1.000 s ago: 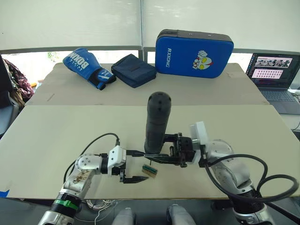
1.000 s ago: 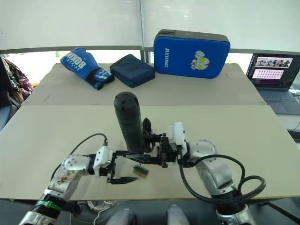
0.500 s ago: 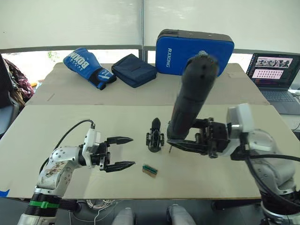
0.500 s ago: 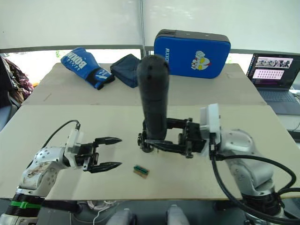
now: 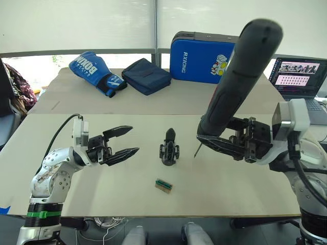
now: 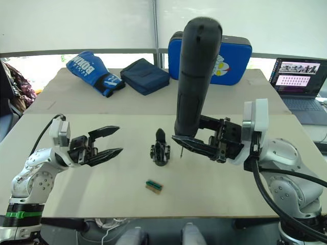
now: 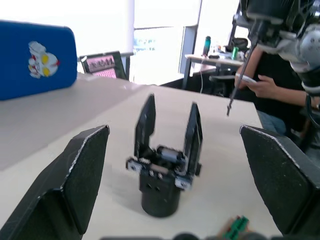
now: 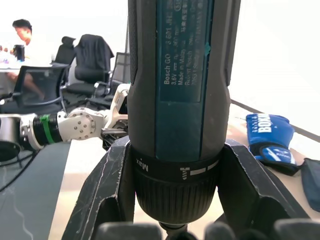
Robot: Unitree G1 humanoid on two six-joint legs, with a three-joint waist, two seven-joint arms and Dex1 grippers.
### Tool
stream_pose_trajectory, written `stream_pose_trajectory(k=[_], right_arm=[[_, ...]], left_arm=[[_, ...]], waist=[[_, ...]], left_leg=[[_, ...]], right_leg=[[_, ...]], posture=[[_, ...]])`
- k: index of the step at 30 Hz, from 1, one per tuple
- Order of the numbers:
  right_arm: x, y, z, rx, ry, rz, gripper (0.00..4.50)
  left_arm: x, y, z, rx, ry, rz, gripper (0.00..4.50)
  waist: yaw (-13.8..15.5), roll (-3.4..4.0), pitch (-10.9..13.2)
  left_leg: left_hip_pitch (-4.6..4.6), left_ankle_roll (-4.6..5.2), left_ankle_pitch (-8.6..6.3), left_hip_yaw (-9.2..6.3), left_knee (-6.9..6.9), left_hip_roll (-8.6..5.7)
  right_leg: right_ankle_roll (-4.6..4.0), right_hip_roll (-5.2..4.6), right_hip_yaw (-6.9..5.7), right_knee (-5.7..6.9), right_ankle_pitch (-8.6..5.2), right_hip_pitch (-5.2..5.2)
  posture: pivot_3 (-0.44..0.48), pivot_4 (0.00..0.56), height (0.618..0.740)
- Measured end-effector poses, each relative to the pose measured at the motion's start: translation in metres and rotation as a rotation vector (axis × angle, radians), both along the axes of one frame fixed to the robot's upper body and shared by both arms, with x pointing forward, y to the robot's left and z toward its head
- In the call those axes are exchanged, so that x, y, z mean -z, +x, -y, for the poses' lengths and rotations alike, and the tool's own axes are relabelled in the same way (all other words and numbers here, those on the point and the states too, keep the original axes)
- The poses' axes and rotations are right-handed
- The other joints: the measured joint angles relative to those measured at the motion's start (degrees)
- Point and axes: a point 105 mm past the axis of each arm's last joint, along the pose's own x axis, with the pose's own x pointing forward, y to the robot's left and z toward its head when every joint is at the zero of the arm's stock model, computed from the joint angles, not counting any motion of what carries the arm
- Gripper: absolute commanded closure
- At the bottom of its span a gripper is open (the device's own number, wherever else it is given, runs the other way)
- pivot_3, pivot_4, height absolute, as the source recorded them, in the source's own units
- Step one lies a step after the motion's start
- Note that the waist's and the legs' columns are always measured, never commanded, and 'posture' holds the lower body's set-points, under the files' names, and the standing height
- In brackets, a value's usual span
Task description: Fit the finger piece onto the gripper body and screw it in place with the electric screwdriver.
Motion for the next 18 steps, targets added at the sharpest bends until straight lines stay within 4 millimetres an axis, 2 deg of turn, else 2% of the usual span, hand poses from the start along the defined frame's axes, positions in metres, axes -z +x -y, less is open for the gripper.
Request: stream_pose_trajectory(k=[3,10,14,18], right_arm=[[0.0,0.0,0.0,0.001,-0.002,0.0,2.61],[-0.005,-0.002,-0.001,-0.02,0.011,0.006,2.61],[-0.007,-0.002,-0.001,-0.023,0.009,0.013,2.61],[-0.009,-0.002,-0.002,-0.028,0.007,0.023,2.61]], left_arm=[[0.003,0.001,-0.001,-0.011,0.026,0.009,0.07],[0.03,0.016,-0.027,-0.153,0.165,0.071,0.07],[0.049,0.019,-0.043,-0.216,0.2,0.036,0.07],[0.067,0.02,-0.05,-0.237,0.239,-0.015,0.07]], waist=[[-0.2,-0.01,0.0],[0.0,-0.01,0.0],[0.0,-0.01,0.0],[0.0,-0.01,0.0]], left_leg=[[0.0,0.0,0.0,0.01,-0.02,0.01],[-0.01,0.0,0.0,0.02,-0.01,0.0],[-0.03,0.0,0.0,0.02,-0.02,0.0],[-0.02,0.0,0.0,0.02,-0.01,0.01]], right_leg=[[0.0,0.01,0.0,0.01,0.0,-0.02],[-0.01,0.0,0.0,-0.03,0.0,-0.02],[-0.01,-0.01,0.0,-0.03,0.0,-0.03],[-0.01,-0.01,0.0,-0.01,0.0,-0.03]], posture=[[0.0,0.15,0.74],[0.0,0.15,0.74],[0.0,0.15,0.74],[0.0,0.15,0.74]])
